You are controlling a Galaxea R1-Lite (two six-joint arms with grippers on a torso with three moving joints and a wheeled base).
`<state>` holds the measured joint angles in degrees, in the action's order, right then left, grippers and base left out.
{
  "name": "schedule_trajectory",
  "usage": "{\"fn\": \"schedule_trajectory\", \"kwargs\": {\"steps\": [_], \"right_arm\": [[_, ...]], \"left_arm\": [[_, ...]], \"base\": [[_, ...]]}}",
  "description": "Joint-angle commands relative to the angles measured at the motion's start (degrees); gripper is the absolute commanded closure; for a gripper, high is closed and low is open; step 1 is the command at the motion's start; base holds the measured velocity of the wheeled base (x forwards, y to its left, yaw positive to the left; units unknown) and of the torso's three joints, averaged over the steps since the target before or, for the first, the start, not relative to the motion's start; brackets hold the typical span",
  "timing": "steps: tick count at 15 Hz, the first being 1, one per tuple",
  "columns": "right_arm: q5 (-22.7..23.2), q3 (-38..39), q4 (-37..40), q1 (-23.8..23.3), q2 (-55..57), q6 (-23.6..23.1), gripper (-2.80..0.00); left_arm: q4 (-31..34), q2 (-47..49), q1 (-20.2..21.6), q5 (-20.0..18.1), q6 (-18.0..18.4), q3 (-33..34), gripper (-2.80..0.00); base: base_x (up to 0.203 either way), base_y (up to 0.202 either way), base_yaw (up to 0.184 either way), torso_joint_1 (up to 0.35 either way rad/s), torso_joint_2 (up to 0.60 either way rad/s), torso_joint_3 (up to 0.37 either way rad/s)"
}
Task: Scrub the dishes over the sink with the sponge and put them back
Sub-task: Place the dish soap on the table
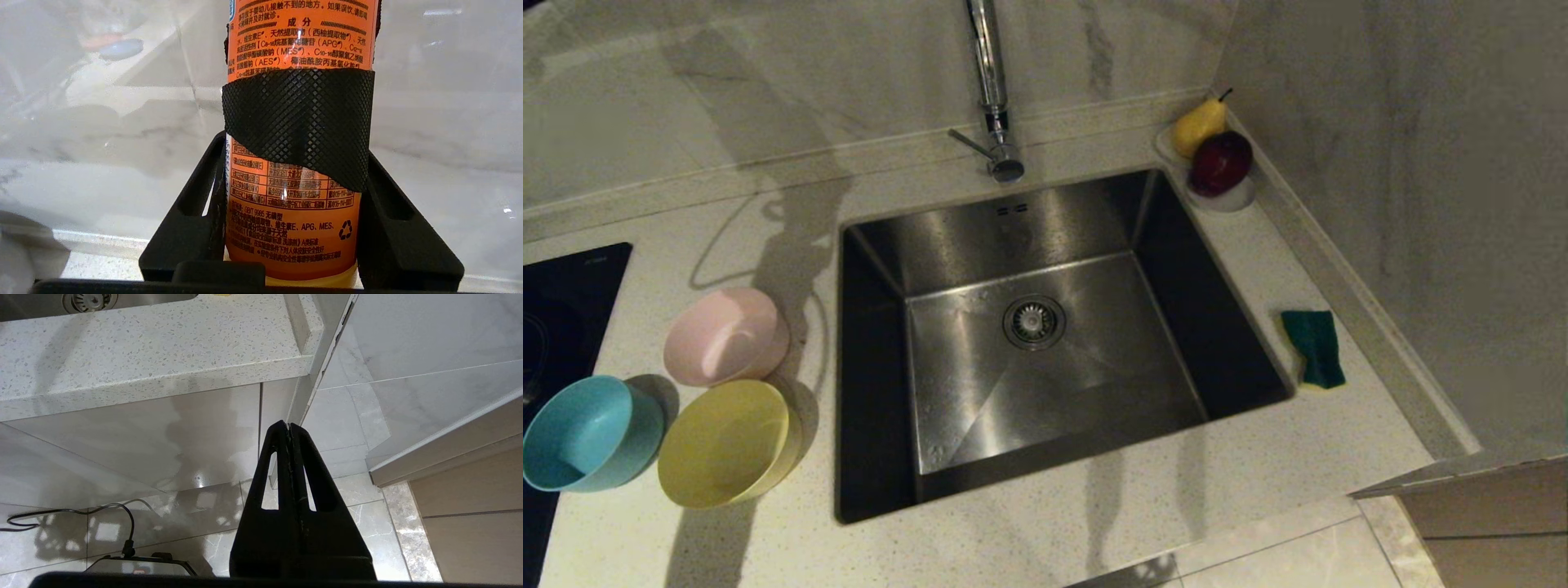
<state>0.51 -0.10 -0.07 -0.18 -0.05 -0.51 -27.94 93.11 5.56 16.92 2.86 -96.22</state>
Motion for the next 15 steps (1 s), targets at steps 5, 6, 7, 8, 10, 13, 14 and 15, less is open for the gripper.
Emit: {"fn": "schedule_trajectory", "kwargs": {"steps": [5, 6, 7, 8, 10, 13, 14, 15], "right_arm": [[0.02, 0.01, -0.01, 0.01, -0.04, -0.02, 0.0], [0.02, 0.01, -0.01, 0.01, 0.01, -0.02, 0.0], [0.02, 0.01, -0.01, 0.01, -0.04, -0.02, 0.0], [0.02, 0.01, -0.01, 0.01, -0.04, -0.02, 0.0], [0.02, 0.01, -0.01, 0.01, -0.04, -0.02, 0.0], [0.02, 0.01, -0.01, 0.01, -0.04, -0.02, 0.0], [0.02, 0.01, -0.01, 0.01, -0.04, -0.02, 0.0], [0.02, 0.01, -0.01, 0.01, -0.04, -0.02, 0.0]], "left_arm": [[-4.92, 6.97, 1.61, 0.09, -1.11, 0.28, 0.0], [-4.93, 7.63, 2.02, -0.3, -1.11, 0.18, 0.0], [-4.93, 8.21, 2.5, -0.89, -1.12, 0.23, 0.0], [-5.01, 8.77, 2.84, -1.09, -1.19, 0.24, 0.0], [-5.11, 9.46, 3.15, -1.1, -1.73, 0.24, 0.0], [-8.07, 12.26, 3.58, -0.67, -2.43, 0.31, 0.0], [-8.71, 12.86, 3.69, -0.47, -2.49, 0.31, 0.0], [-9.08, 14.05, 3.8, -0.43, -2.44, 0.26, 0.0]], "base": [[0.0, 0.0, 0.0, 0.0, 0.0, 0.0], [0.0, 0.0, 0.0, 0.0, 0.0, 0.0], [0.0, 0.0, 0.0, 0.0, 0.0, 0.0], [0.0, 0.0, 0.0, 0.0, 0.0, 0.0], [0.0, 0.0, 0.0, 0.0, 0.0, 0.0], [0.0, 0.0, 0.0, 0.0, 0.0, 0.0], [0.0, 0.0, 0.0, 0.0, 0.0, 0.0], [0.0, 0.0, 0.0, 0.0, 0.0, 0.0]]}}
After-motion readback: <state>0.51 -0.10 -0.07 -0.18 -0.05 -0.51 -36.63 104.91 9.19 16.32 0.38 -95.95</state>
